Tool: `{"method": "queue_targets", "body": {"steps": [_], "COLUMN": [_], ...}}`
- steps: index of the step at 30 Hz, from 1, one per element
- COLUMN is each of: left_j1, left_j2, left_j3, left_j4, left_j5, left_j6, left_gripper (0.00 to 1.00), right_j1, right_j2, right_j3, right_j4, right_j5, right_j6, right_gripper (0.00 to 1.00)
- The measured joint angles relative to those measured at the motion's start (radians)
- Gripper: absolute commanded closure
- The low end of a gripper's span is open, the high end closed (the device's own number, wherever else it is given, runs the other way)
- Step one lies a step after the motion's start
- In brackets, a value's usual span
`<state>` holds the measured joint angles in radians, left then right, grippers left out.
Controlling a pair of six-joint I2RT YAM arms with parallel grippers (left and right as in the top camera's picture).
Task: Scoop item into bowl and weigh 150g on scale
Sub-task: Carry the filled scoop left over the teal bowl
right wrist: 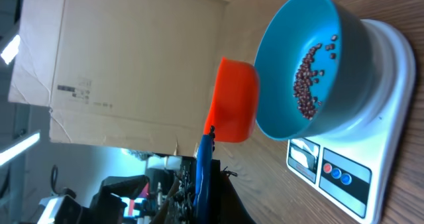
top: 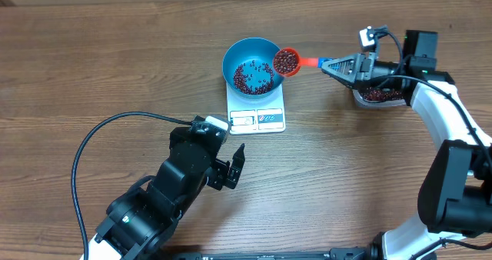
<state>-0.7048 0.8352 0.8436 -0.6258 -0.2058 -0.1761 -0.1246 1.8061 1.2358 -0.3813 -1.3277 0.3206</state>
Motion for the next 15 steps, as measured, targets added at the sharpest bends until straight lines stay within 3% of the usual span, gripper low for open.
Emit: {"method": "queue_targets", "body": {"steps": [15], "left_j1": [0.0], "left_j2": [0.0], "left_j3": [0.0], "left_j4": [0.0], "left_j5": [0.0], "left_j6": [0.0], "left_gripper": [0.0], "right_j1": [0.09], "right_j2": [0.0], "right_j3": [0.0], "right_j4": [0.093], "right_j5": [0.132], "right_j6": [0.072], "right_gripper": [0.96]}}
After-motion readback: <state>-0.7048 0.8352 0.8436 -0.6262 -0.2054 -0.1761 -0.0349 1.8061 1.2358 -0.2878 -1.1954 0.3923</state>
